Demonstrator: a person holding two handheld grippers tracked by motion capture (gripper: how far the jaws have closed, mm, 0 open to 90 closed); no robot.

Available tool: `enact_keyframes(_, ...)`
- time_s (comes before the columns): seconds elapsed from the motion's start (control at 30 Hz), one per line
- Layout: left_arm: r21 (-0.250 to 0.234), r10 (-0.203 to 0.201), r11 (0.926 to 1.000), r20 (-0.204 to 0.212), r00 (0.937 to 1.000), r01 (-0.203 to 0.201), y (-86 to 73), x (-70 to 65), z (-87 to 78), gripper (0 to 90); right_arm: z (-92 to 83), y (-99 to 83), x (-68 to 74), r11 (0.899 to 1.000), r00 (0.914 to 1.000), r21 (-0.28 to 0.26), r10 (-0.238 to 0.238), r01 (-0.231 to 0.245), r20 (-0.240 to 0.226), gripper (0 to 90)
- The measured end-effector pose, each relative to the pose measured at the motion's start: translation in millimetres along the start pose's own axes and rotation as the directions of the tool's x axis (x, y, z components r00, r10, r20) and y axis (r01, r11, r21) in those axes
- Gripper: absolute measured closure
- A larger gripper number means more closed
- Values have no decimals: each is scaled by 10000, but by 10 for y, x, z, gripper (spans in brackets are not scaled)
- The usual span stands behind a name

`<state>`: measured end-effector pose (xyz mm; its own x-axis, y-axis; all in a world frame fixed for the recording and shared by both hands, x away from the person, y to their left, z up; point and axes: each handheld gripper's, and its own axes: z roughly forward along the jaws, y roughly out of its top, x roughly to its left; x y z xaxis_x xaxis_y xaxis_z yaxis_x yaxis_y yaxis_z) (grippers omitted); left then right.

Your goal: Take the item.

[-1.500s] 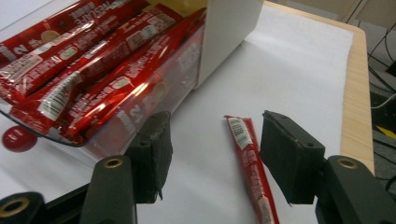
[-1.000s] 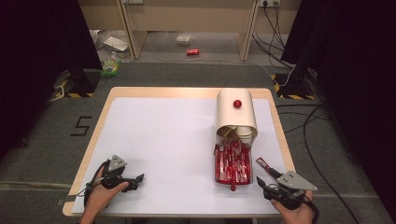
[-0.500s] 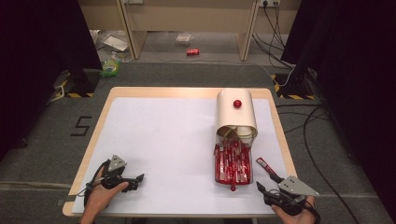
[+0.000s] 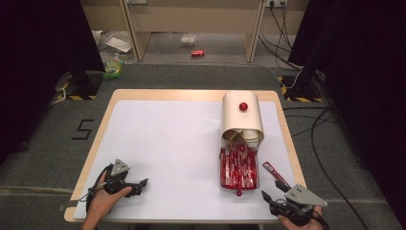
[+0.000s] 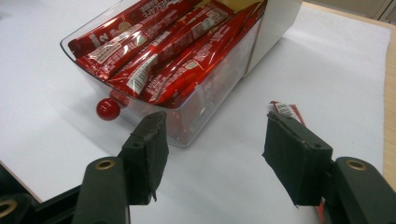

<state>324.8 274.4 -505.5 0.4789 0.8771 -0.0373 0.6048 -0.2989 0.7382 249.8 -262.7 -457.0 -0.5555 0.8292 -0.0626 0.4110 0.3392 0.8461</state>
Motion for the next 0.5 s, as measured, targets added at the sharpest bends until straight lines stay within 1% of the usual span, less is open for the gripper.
enact_keyframes(0.2, -2, -4, 10000, 0, 10000, 4, 0, 0, 0, 48, -10, -12, 23, 10000, 10000, 20, -31, 31, -80, 388)
enact_keyframes(0.27, 1, 1, 10000, -2, 10000, -1, 0, 0, 0, 48, -16, -20, 48, 10000, 9999, 88, 5, -3, -172, 382)
enact_keyframes(0.5, -3, -2, 10000, -2, 10000, 2, 0, 0, 0, 48, -33, -30, 65, 10000, 9997, 64, 12, -11, -245, 373)
